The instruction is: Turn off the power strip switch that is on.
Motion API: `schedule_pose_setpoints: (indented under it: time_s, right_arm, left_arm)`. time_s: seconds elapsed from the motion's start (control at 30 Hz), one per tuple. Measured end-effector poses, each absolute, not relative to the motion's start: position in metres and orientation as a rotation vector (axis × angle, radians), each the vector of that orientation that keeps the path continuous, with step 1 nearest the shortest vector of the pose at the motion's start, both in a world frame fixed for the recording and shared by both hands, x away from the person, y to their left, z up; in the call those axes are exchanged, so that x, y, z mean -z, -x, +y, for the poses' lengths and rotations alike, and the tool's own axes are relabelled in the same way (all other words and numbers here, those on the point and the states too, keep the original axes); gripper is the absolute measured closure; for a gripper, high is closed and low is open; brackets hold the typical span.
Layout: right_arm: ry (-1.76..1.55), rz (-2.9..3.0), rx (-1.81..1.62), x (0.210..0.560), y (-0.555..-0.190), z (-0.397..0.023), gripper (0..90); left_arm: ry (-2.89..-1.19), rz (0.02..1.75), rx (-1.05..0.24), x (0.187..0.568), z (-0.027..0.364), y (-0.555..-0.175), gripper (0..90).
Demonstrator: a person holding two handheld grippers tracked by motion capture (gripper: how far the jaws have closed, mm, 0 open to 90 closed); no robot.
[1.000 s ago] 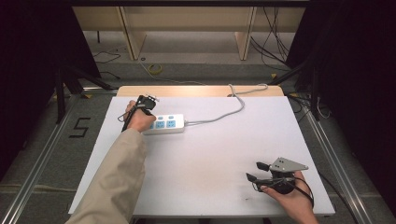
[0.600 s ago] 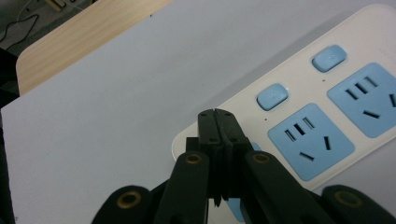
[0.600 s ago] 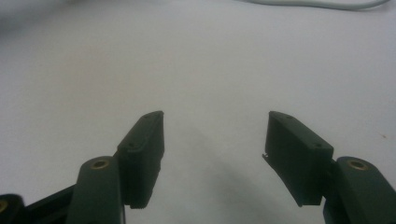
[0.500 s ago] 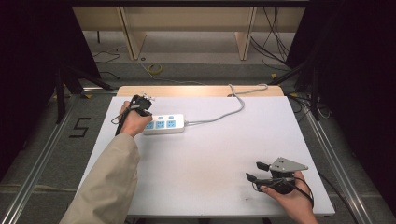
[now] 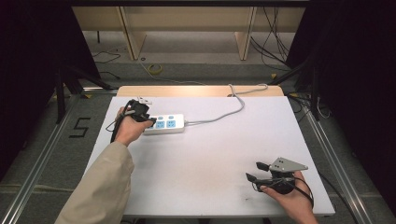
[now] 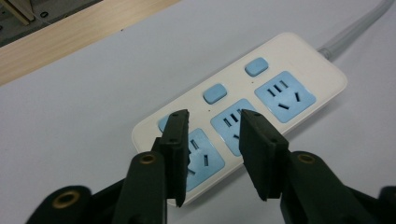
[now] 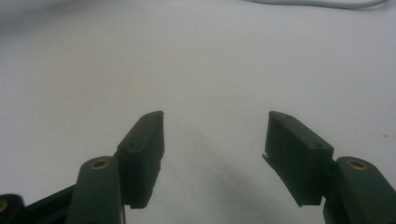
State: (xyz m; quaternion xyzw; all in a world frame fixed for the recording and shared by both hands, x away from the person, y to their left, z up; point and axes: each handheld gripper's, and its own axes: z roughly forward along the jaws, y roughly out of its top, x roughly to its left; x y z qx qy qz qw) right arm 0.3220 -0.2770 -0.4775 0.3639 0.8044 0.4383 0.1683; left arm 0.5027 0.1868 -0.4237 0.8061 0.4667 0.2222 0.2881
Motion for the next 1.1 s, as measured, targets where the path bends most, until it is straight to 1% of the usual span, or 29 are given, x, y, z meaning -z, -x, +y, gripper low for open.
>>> schedule_pose_setpoints:
  time_s: [0.17,0.27,0.37,0.53,0.83,1.1]
  right_arm:
    - [-1.038,2.288,-1.248,0.477,-0.322,-0.277,38.5]
    - [-1.037,2.289,-1.246,0.477,-0.322,-0.277,38.5]
    - [-1.036,2.288,-1.249,0.477,-0.322,-0.277,38.5]
    - [-1.036,2.288,-1.248,0.477,-0.322,-0.277,38.4]
    - [-1.039,2.287,-1.248,0.477,-0.322,-0.277,38.3]
    - [-1.037,2.291,-1.248,0.477,-0.322,-0.277,38.2]
  left_arm:
    - [-2.173,1.235,-0.569,0.422,0.184,-0.495,43.3]
    - [-2.14,1.229,-0.579,0.419,0.182,-0.488,39.3]
    - [-2.129,1.218,-0.559,0.416,0.181,-0.481,35.7]
    - [-2.139,1.171,-0.547,0.415,0.176,-0.466,31.1]
    - [-2.146,1.085,-0.558,0.421,0.17,-0.44,26.3]
    - [-2.151,1.015,-0.544,0.427,0.164,-0.422,25.9]
